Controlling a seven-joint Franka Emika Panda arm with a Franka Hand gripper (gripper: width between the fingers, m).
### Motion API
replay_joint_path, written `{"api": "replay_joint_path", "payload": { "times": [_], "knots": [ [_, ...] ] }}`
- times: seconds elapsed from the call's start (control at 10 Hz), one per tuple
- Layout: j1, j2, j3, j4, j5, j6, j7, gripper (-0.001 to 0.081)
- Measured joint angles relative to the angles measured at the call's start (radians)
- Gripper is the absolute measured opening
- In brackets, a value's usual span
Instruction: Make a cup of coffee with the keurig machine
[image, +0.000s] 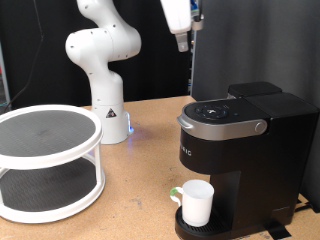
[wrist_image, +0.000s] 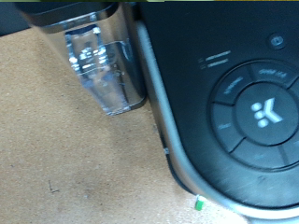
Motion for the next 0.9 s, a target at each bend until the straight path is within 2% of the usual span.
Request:
{"api": "replay_joint_path", "payload": {
  "times": [0.2,0.4,0.6,0.8,0.9],
  "knots": [
    [0.000,0.077,0.009,0.069,-0.001,0.004,0.030,0.0805],
    [0.000,0.156,0.011,0.142,0.014,-0.001,0.103,0.0805],
    [0.000,0.151,0.011,0.134,0.000,0.009,0.029,0.0805],
    [0.001,0.152,0.021,0.131,-0.060,0.014,-0.071,0.0805],
    [0.001,0.153,0.030,0.127,-0.083,0.045,-0.080,0.0805]
  ]
}}
